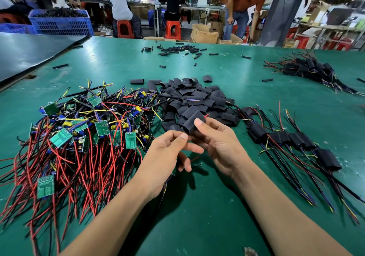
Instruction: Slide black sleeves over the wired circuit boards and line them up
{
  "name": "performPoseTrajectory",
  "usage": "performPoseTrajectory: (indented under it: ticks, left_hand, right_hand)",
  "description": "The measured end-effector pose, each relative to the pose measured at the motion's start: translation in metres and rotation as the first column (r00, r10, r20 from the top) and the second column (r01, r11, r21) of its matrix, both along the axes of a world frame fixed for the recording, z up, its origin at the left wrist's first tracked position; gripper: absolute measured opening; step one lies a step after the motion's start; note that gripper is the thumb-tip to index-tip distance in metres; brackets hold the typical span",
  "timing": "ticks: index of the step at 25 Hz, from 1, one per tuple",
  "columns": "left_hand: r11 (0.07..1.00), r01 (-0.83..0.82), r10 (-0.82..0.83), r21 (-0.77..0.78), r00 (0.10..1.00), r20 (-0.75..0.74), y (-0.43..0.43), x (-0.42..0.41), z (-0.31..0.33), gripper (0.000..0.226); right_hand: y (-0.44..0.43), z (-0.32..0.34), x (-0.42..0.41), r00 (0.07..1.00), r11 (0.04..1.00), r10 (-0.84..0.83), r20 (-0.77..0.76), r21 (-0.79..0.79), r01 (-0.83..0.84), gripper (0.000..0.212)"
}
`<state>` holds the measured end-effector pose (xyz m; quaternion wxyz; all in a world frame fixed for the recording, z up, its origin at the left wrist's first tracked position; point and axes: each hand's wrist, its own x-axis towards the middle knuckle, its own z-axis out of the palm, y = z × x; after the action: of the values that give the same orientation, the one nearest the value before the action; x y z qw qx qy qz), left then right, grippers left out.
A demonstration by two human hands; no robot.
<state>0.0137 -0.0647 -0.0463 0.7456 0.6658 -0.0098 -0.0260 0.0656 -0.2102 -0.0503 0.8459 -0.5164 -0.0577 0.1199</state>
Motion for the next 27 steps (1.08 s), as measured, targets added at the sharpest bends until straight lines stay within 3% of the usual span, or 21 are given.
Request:
performPoseTrajectory:
  ticks: [4, 8, 13, 17, 22, 27]
  left_hand:
    - [0.998, -0.034, 0.032, -0.050, 0.999, -0.037, -0.003, 0.001, 0.001, 0.019]
    - [0.989, -0.072, 0.057, -0.126, 0.992, -0.116, -0.003, 0.004, 0.002, 0.022]
    - [0.991, 0.048, -0.069, -0.123, 0.982, -0.175, 0.000, 0.003, 0.002, 0.016]
    - [0.986, 0.146, -0.155, -0.075, 0.980, -0.126, 0.000, -0.002, 0.003, 0.013]
    - [0.994, -0.036, 0.020, -0.106, 0.989, -0.144, 0.004, 0.005, 0.001, 0.015]
    - [0.970, -0.026, -0.009, -0.241, 0.990, -0.143, 0.004, 0.007, 0.001, 0.018]
  right_hand:
    - [0.002, 0.000, 0.001, 0.997, 0.998, -0.049, -0.051, 0.046, 0.051, 0.014]
    - [-0.005, 0.006, 0.008, 0.974, 0.967, -0.185, -0.133, 0.152, 0.205, 0.021]
    - [-0.021, 0.011, 0.016, 0.933, 0.911, -0.295, -0.209, 0.233, 0.340, 0.010]
    - [-0.021, 0.010, 0.016, 0.942, 0.931, -0.299, -0.153, 0.171, 0.323, 0.011]
    - [-0.019, 0.007, 0.015, 0.953, 0.954, -0.291, -0.088, 0.050, 0.296, 0.008]
    - [-0.011, 0.005, 0.009, 0.986, 0.984, -0.168, -0.012, -0.066, 0.167, 0.012]
